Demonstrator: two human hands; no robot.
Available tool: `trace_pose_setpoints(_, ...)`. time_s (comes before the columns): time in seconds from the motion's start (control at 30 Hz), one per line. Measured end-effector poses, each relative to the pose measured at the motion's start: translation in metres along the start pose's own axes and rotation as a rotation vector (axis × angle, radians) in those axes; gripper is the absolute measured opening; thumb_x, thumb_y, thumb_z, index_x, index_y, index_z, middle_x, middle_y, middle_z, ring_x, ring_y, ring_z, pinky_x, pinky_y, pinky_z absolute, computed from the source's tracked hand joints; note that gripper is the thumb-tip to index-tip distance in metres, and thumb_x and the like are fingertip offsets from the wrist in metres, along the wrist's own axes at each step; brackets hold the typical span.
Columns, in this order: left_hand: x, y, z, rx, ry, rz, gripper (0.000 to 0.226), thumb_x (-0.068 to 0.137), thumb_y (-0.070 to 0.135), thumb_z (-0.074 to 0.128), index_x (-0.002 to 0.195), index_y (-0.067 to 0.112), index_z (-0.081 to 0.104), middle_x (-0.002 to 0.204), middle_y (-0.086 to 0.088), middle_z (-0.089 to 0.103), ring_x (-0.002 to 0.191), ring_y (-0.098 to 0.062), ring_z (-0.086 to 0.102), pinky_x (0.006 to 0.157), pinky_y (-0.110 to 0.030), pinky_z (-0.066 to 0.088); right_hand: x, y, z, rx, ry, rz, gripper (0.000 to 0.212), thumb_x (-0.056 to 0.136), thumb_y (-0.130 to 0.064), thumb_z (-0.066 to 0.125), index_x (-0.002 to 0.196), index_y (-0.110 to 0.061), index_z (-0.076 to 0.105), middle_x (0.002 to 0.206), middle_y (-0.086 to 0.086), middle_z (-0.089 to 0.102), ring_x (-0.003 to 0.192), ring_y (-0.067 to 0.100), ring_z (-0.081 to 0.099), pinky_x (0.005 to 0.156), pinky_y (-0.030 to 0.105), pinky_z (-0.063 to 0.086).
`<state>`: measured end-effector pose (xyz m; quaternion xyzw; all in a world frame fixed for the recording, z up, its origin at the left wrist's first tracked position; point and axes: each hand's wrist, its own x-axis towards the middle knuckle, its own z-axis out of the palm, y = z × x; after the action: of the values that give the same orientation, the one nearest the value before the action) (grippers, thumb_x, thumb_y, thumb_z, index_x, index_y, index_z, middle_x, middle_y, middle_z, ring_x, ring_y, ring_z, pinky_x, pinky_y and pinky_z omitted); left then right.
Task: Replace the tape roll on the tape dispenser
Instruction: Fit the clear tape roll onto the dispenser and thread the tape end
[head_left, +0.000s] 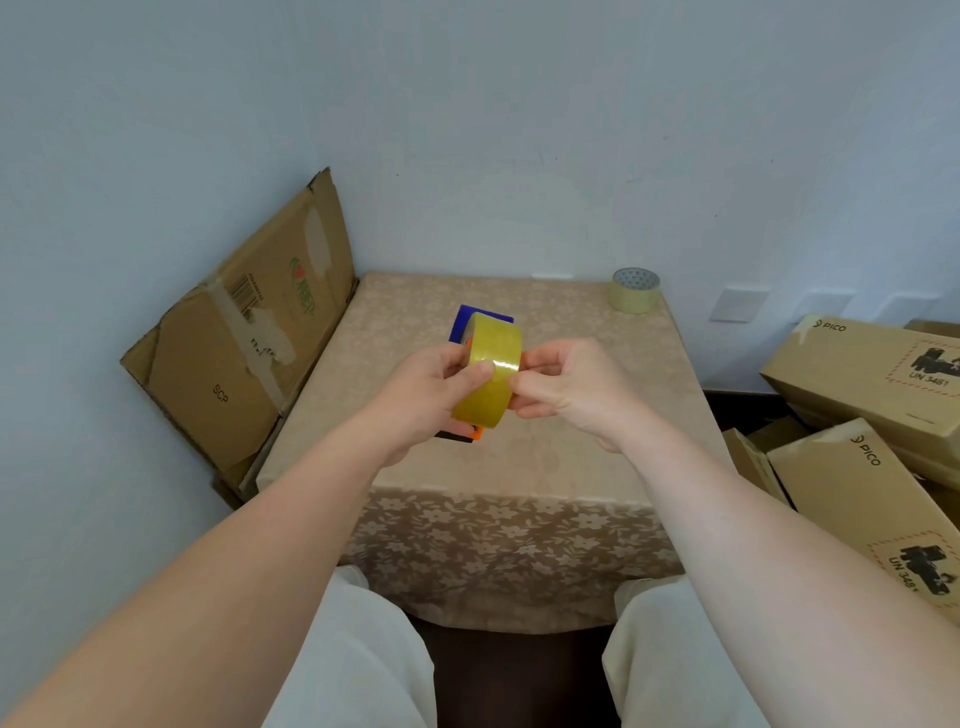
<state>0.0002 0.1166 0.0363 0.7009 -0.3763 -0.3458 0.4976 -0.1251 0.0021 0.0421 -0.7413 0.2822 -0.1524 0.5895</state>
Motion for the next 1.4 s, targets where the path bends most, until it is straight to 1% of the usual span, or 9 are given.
trace_pose_setpoints(0.2,-0.001,0.004,0.002,0.045,0.018,0.007,0.018,0.094,0.027,0.051,0.106,0.016,0.059,0.115,-0.007,0.064,0.101,-0.028,0.065,0.072,-0.041,0.059,0.002,0.003,0.003,-0.037,0.031,0.005,0.022,0.081,-0.007,0.062,0.102,-0.004,0.07,0.089,0.015,0.073,0.076,0.019,0.073,0.072,0.03,0.061)
trace_pose_setpoints(0.43,-0.003,0.011,0.004,-0.015,-0.026,-0.002,0.026,0.097,0.029,0.045,0.111,0.014,0.061,0.105,-0.005,0.066,0.094,-0.02,0.065,0.064,-0.029,0.059,0.006,0.008,0.003,-0.011,0.17,-0.038,0.019,0.081,0.002,0.051,0.074,-0.004,0.067,0.063,0.006,0.067,0.048,0.009,0.063,0.056,0.022,0.053)
trace_pose_setpoints(0.6,0.001,0.009,0.001,-0.067,0.036,-0.046,0.026,0.097,0.031,0.044,0.109,0.016,0.062,0.092,0.001,0.064,0.082,-0.014,0.06,0.061,-0.027,0.052,0.012,0.009,-0.004,0.077,0.28,-0.024,0.011,0.078,-0.008,0.063,0.079,-0.019,0.066,0.076,-0.001,0.065,0.067,0.016,0.063,0.076,0.037,0.058)
trace_pose_setpoints(0.7,0.001,0.008,-0.002,-0.099,0.126,-0.059,0.018,0.095,0.032,0.047,0.091,0.022,0.062,0.079,0.004,0.056,0.071,-0.012,0.049,0.059,-0.026,0.038,0.014,0.013,-0.012,-0.11,0.402,-0.054,0.041,0.069,-0.01,0.074,0.101,-0.028,0.056,0.1,-0.005,0.055,0.09,0.016,0.054,0.079,0.035,0.049)
trace_pose_setpoints(0.8,0.001,0.008,-0.008,-0.095,0.087,-0.059,0.029,0.089,0.038,0.054,0.101,0.013,0.065,0.084,0.001,0.063,0.075,-0.014,0.054,0.068,-0.026,0.038,0.008,0.011,-0.016,-0.115,0.177,-0.084,0.074,0.068,-0.002,0.071,0.13,-0.032,0.046,0.133,-0.006,0.047,0.121,0.014,0.042,0.092,0.033,0.04)
trace_pose_setpoints(0.87,0.0,0.007,-0.013,-0.109,0.032,-0.039,0.038,0.08,0.04,0.062,0.102,0.009,0.068,0.084,-0.001,0.069,0.077,-0.015,0.062,0.072,-0.027,0.044,0.006,0.01,-0.017,-0.101,-0.028,-0.075,0.074,0.065,-0.003,0.069,0.129,-0.034,0.049,0.135,-0.007,0.05,0.127,0.013,0.042,0.092,0.029,0.04)
trace_pose_setpoints(1.07,0.004,-0.002,-0.023,-0.099,-0.041,-0.008,0.037,0.059,0.048,0.07,0.076,0.015,0.066,0.069,0.003,0.069,0.067,-0.009,0.063,0.065,-0.024,0.044,0.004,0.002,-0.017,-0.183,-0.251,-0.067,0.052,0.068,-0.007,0.077,0.111,-0.03,0.058,0.115,-0.004,0.062,0.109,0.015,0.058,0.09,0.033,0.051)
trace_pose_setpoints(1.27,0.005,-0.002,-0.019,-0.17,-0.059,0.062,0.016,0.077,0.031,0.065,0.082,0.016,0.067,0.073,0.005,0.068,0.069,-0.006,0.061,0.063,-0.017,0.046,-0.003,-0.009,-0.01,-0.28,-0.204,-0.125,0.048,0.063,-0.009,0.082,0.1,-0.029,0.059,0.098,-0.004,0.064,0.091,0.013,0.063,0.067,0.027,0.055)
trace_pose_setpoints(1.4,0.012,-0.003,-0.013,0.015,0.109,0.135,0.028,0.083,0.026,0.067,0.112,0.025,0.064,0.116,0.003,0.062,0.109,-0.009,0.054,0.096,-0.027,0.041,0.0,0.003,0.004,-0.392,0.034,-0.173,0.042,0.056,-0.017,0.084,0.089,-0.028,0.061,0.08,-0.001,0.064,0.072,0.02,0.063,0.057,0.037,0.051)
